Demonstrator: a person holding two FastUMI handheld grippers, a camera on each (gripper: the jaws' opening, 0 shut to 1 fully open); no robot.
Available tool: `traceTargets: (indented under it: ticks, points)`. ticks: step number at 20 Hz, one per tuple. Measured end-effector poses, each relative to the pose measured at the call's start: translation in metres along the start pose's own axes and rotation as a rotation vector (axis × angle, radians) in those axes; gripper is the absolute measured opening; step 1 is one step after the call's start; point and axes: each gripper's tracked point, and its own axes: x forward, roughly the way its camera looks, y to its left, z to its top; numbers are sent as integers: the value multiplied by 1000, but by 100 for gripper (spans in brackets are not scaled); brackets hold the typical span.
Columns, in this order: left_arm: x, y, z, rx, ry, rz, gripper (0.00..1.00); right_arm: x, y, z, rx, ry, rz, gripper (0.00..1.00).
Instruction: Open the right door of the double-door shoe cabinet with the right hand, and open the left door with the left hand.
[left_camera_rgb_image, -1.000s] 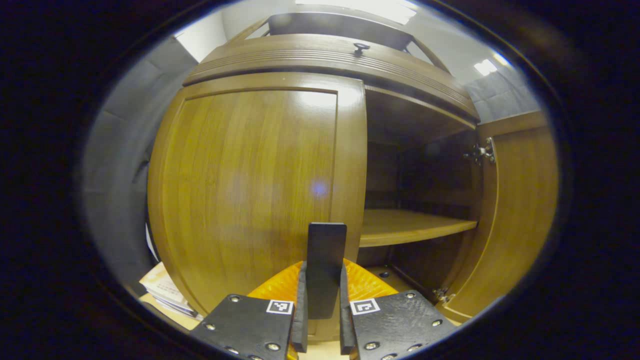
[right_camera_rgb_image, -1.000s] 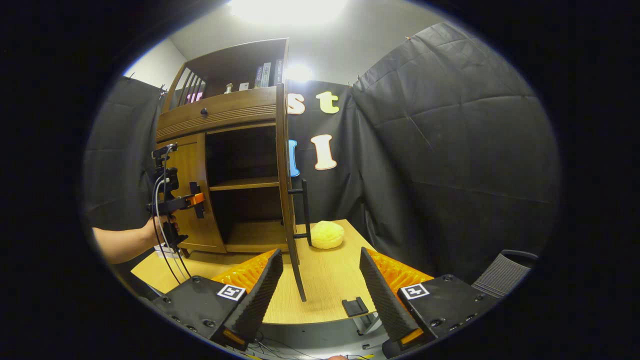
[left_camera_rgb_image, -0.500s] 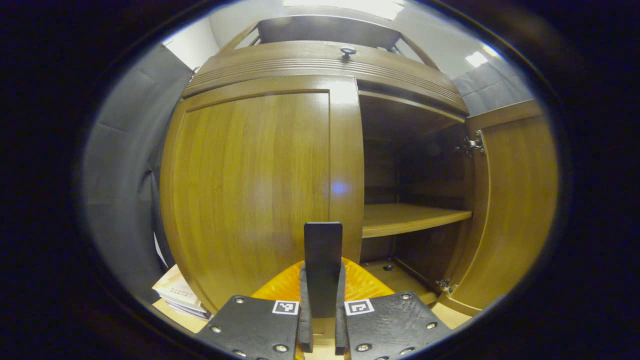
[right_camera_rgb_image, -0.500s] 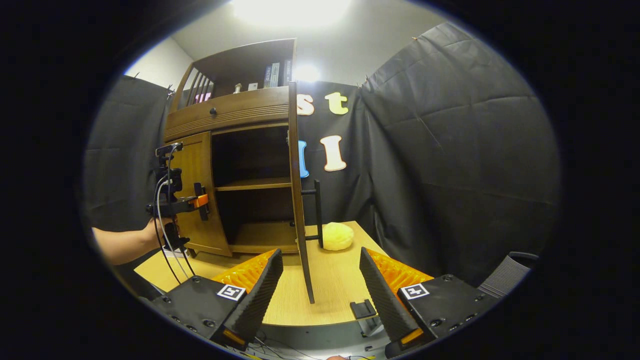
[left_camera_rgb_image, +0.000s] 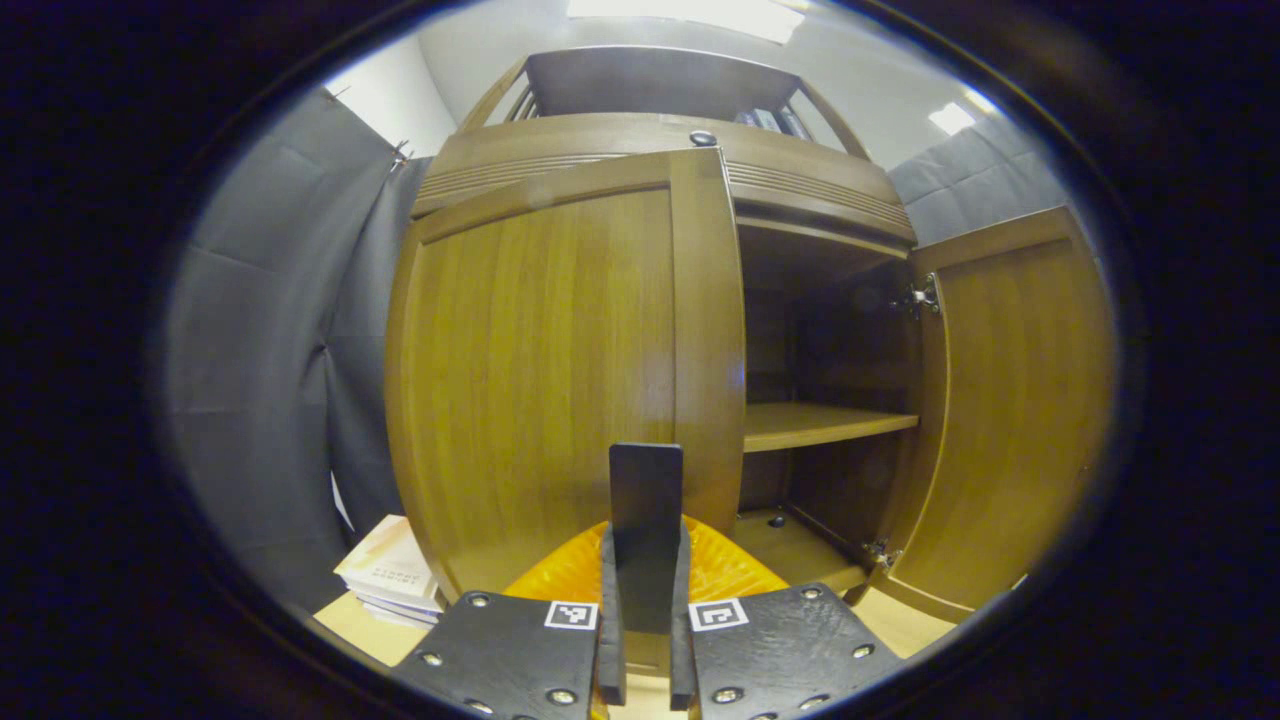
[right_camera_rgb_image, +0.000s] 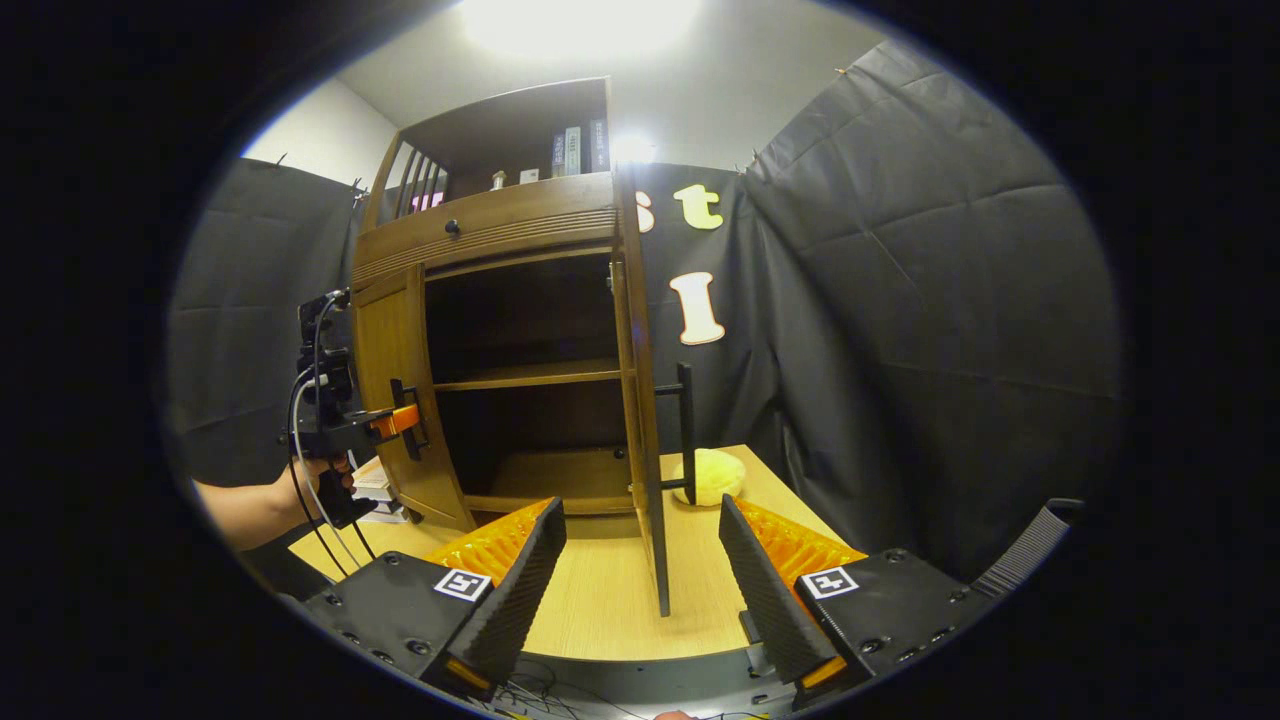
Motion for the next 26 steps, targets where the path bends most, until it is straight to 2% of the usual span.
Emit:
traceTargets:
  ticks: [1,2,3,5,6,8,9,11,12,13,14,17,18,19,21,22,26]
  points:
    - [1,0,2,1,2,3,21,2,4,0,1,0,10,96]
    - [0,1,5,0,1,7,16,3,8,0,2,0,20,96]
    - [-2,0,5,-3,3,16,21,4,12,1,2,0,31,96]
    - [-6,3,7,0,1,37,21,7,16,3,-1,-5,43,96]
    - [-9,5,8,-3,2,46,16,7,19,4,-2,-8,50,96]
    - [-15,9,6,-20,9,50,21,9,23,6,-5,-13,61,96]
    - [-18,10,5,-28,9,50,18,9,24,8,-6,-15,66,96]
    - [-25,14,5,-27,9,63,21,9,26,6,-7,-15,75,97]
    - [-29,18,6,-26,5,71,18,11,29,6,-6,-14,79,92]
    - [-34,21,7,-24,6,77,17,11,31,7,-4,-15,84,92]
    - [-37,23,7,-21,5,80,15,11,33,7,-3,-17,90,97]
    - [-48,31,8,-23,2,87,15,14,41,6,-6,-15,110,96]
    - [-52,35,8,-22,2,92,16,15,45,6,-6,-14,119,92]
    - [-56,38,9,-22,1,98,18,16,49,5,-6,-12,127,96]
    - [-61,45,9,-23,-3,109,15,16,56,5,-8,-11,145,96]
    - [-64,49,9,-23,-5,112,20,17,60,4,-10,-12,154,96]
    - [-74,63,9,-14,-8,140,18,21,73,5,-16,-11,178,97]
